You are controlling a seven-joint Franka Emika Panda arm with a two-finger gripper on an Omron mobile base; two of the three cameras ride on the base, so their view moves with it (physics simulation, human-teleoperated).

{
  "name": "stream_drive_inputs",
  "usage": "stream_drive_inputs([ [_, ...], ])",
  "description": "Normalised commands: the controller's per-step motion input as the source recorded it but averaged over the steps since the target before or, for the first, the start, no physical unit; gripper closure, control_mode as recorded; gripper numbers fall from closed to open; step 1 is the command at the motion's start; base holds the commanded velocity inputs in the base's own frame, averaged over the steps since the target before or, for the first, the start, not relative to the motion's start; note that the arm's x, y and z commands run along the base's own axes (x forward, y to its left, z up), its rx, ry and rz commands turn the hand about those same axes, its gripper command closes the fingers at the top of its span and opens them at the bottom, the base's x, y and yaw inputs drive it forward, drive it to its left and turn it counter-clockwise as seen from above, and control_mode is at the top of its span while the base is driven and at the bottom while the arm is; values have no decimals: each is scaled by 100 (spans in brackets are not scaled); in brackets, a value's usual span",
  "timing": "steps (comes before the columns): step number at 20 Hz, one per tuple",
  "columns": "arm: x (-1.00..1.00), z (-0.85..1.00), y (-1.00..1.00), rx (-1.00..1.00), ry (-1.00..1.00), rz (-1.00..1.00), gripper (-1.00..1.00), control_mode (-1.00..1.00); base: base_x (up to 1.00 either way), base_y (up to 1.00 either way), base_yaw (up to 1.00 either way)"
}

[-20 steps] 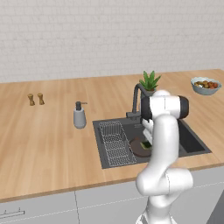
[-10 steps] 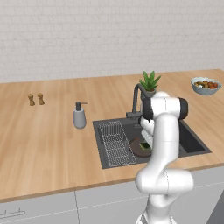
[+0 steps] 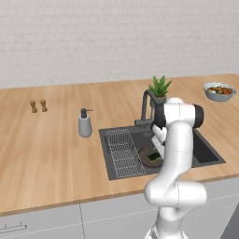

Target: Pick the pan and sponge and place them into the sink. Then turn on the water.

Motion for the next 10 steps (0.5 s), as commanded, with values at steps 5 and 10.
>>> stream_drive_inputs([
  [5,-1,-1,-2,3,-30,0,-100,-100,0,0,0],
  [10,-12,18,-24,16,-20,0,-100,-100,0,0,0],
])
